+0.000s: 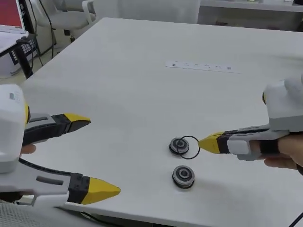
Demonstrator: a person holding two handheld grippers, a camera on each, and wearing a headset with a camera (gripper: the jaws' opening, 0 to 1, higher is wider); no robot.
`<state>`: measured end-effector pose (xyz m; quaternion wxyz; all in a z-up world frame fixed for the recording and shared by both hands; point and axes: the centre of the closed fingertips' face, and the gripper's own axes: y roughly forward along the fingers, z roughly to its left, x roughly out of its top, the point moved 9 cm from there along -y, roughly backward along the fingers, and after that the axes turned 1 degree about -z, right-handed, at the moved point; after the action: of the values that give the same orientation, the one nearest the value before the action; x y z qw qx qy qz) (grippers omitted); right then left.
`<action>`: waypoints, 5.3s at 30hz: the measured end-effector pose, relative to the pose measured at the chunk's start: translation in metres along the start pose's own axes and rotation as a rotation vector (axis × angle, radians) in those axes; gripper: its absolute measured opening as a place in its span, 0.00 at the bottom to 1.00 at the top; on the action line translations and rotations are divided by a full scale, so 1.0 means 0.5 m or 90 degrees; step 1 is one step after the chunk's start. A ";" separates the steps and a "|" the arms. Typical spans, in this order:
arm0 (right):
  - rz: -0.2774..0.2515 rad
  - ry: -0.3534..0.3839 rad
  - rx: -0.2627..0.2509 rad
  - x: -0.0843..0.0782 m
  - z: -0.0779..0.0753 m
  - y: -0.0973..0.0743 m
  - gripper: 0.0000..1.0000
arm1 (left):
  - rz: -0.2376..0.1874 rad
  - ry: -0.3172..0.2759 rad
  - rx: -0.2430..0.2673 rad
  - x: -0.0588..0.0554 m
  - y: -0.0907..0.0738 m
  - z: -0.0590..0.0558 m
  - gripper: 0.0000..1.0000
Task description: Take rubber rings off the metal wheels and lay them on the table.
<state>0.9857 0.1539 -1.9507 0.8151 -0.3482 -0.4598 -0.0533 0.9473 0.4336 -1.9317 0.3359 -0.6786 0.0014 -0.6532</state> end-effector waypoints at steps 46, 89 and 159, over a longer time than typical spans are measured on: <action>0.125 -0.141 0.107 0.019 0.080 0.129 0.00 | -0.016 0.004 -0.020 0.019 -0.018 0.010 0.91; 0.139 -0.198 0.064 -0.025 0.007 0.076 0.16 | 0.002 0.035 -0.058 0.042 0.010 0.002 0.88; 0.130 -0.218 0.053 -0.128 -0.014 0.062 0.19 | 0.028 0.109 -0.277 0.007 0.326 -0.034 0.22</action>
<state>0.9665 0.1580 -2.0193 0.7399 -0.3631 -0.5558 0.1084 1.0040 0.2982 -2.0047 0.1942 -0.6768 0.1853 -0.6854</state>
